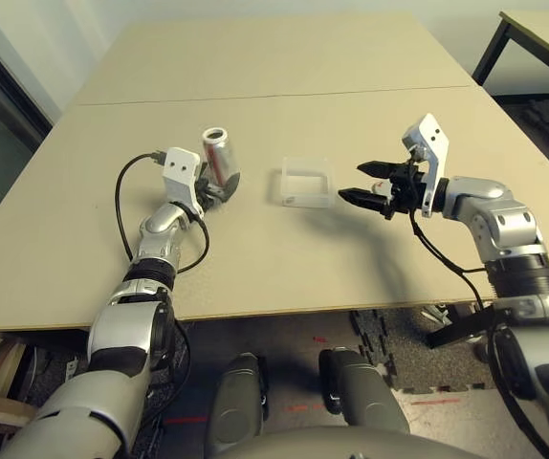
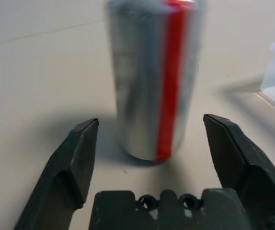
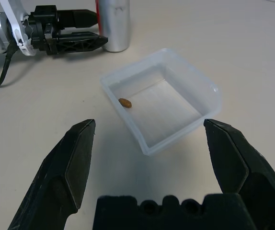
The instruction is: Pour the medicine from the bottle into the box.
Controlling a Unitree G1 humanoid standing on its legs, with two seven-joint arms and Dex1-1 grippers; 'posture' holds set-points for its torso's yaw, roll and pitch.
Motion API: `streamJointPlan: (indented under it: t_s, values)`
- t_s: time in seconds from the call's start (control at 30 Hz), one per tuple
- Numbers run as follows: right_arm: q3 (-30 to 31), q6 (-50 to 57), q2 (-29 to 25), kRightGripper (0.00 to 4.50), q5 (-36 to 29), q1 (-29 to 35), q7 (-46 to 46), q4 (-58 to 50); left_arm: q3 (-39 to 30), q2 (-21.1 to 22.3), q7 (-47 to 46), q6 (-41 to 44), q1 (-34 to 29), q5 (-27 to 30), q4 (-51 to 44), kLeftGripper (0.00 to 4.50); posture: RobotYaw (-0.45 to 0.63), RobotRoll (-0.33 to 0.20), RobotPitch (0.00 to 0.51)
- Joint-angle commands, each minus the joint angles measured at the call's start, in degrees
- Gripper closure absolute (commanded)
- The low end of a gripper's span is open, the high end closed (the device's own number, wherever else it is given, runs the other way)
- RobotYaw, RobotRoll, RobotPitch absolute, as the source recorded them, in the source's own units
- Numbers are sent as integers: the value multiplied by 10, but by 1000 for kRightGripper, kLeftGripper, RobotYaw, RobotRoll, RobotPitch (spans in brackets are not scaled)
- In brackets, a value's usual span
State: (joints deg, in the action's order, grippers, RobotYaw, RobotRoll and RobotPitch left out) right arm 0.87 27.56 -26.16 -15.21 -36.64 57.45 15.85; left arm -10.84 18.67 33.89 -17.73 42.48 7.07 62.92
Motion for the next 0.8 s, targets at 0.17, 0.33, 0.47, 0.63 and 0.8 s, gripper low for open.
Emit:
streamJointPlan:
  t_s: [0.17, 0.33, 0.47, 0.63, 0.8]
  values:
    - [3, -5, 4, 0, -10, 0, -3, -1, -8, 6, 20, 19, -39, 23, -49, 53, -107, 0, 105]
    - [4, -10, 6, 0, -10, -2, -5, 6, -10, 6, 21, 45, -84, 40, -122, 53, -98, 0, 104]
    - [2, -18, 4, 0, -10, 0, -4, 14, -7, 8, 14, 81, -141, 50, -225, 53, -83, 0, 105]
    - [-14, -18, -3, 0, -16, 11, -15, 18, -34, 18, -23, 157, -216, 77, -371, 53, -65, 0, 106]
    - [-67, -48, -9, 0, -21, 33, -69, 46, -70, 37, -75, 202, -261, 90, -459, 53, -47, 0, 115]
